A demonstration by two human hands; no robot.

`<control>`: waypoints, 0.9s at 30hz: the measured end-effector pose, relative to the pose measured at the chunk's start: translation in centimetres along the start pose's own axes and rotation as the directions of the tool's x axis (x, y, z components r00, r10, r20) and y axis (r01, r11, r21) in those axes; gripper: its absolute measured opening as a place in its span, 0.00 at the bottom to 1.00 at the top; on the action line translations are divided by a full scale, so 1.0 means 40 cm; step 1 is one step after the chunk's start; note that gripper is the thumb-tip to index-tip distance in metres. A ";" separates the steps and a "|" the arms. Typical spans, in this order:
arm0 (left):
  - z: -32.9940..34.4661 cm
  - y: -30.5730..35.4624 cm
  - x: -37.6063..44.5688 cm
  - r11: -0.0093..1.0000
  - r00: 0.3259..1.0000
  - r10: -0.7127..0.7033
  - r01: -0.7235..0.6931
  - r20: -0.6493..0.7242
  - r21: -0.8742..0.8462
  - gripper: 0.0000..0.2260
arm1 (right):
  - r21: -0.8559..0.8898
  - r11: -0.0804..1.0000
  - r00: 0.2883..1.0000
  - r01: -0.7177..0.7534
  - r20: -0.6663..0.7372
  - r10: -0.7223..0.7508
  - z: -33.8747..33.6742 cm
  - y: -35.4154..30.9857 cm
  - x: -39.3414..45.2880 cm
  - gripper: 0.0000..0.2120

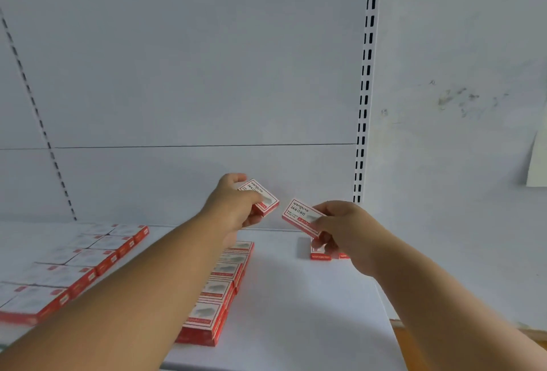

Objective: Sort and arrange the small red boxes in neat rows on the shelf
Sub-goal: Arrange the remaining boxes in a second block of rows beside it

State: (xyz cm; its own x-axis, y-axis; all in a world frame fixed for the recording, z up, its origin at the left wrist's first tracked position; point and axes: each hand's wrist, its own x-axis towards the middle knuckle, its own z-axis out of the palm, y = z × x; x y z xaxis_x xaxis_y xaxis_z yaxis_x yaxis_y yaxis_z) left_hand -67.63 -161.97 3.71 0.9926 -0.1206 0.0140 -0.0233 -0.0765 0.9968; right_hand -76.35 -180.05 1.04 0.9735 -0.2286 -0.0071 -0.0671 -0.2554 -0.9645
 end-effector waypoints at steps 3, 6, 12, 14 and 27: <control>-0.068 -0.004 -0.012 0.998 0.999 0.002 0.001 0.043 -0.057 0.16 | 0.050 0.998 0.996 0.048 0.072 -0.052 0.075 -0.033 -0.009 0.09; -0.152 -0.012 -0.019 0.999 0.998 -0.011 0.014 0.056 -0.047 0.14 | 0.132 0.987 0.996 0.093 0.007 -0.094 0.162 -0.066 -0.014 0.09; -0.320 -0.050 -0.020 0.934 0.991 -0.037 -0.011 0.126 0.358 0.07 | 0.062 0.998 0.995 0.023 -0.102 -0.017 0.310 -0.082 -0.022 0.04; -0.352 -0.065 -0.019 0.892 0.989 -0.019 -0.049 0.145 0.449 0.03 | -0.012 1.000 0.991 0.012 -0.136 -0.013 0.349 -0.089 -0.025 0.03; -0.379 -0.140 0.045 0.752 0.984 -0.038 -0.086 0.173 0.654 0.08 | -0.399 0.896 0.947 -0.194 -0.316 0.064 0.393 -0.077 0.002 0.12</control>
State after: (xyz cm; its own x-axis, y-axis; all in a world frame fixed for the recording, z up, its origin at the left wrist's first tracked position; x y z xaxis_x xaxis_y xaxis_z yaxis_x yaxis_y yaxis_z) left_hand -63.92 -146.73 -0.67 0.9571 -0.2872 -0.0373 -0.1812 -0.6943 0.6965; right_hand -72.65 -164.51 -0.15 0.8480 -0.5298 0.0152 -0.3359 -0.5594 -0.7577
